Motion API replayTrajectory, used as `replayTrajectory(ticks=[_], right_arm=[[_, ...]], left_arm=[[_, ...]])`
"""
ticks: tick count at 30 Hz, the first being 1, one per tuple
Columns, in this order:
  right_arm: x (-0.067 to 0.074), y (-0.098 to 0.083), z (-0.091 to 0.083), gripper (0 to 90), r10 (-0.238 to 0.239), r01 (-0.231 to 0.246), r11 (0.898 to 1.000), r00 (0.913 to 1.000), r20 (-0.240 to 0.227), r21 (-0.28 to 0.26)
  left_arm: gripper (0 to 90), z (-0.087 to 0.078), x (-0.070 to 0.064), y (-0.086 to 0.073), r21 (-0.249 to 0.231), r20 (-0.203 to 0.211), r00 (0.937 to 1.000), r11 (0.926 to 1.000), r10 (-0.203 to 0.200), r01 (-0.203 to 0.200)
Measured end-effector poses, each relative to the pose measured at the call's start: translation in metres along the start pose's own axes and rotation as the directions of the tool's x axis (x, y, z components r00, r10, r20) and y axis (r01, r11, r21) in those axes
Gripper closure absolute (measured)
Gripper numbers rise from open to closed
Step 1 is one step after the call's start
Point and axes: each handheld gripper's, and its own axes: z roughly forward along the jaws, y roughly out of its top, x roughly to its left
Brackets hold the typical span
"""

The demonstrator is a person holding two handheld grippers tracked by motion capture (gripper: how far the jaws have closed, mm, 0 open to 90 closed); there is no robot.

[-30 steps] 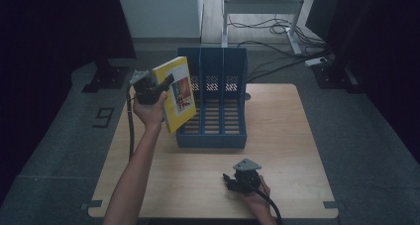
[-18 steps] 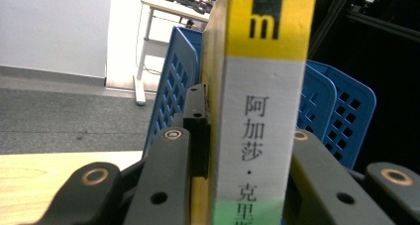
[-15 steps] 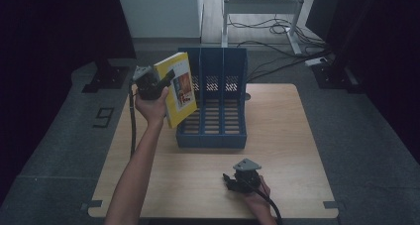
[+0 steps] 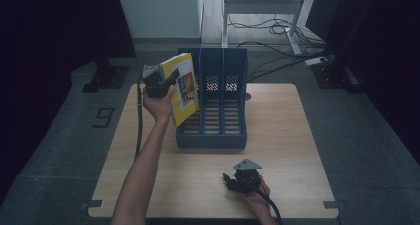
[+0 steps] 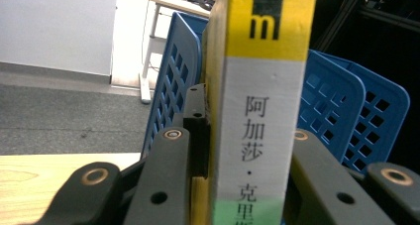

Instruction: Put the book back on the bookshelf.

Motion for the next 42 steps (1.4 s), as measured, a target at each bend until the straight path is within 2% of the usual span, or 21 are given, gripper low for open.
replayTrajectory(ticks=[5,11,14,18,27,42], right_arm=[[0.000,0.000,0.000,31.9,0.000,0.000,1.000,1.0000,0.000,0.000],[0.000,0.000,0.000,31.9,0.000,0.000,1.000,1.0000,0.000,0.000],[0.000,0.000,0.000,31.8,0.000,0.000,1.000,1.0000,0.000,0.000],[0.000,0.000,0.000,31.8,0.000,0.000,1.000,1.0000,0.000,0.000],[0.000,0.000,0.000,31.8,0.000,0.000,1.000,1.0000,0.000,0.000],[0.000,0.000,0.000,31.7,-0.001,0.001,1.000,1.0000,-0.001,0.000]], left_arm=[[74.5,0.005,0.000,-0.004,0.013,-0.002,0.9999,0.9998,0.016,-0.016],[74.6,0.013,0.002,-0.013,0.020,-0.001,1.0000,0.9998,0.000,0.000],[74.5,0.016,0.002,-0.017,0.023,-0.008,0.9999,0.9996,0.014,-0.014],[74.5,0.021,0.002,-0.021,0.030,-0.006,1.0000,0.9995,0.006,-0.005],[74.5,0.028,-0.004,-0.027,0.023,-0.005,1.0000,0.9997,0.005,-0.005],[74.2,0.038,-0.012,-0.036,0.040,-0.009,0.9998,0.9991,0.016,-0.016]])
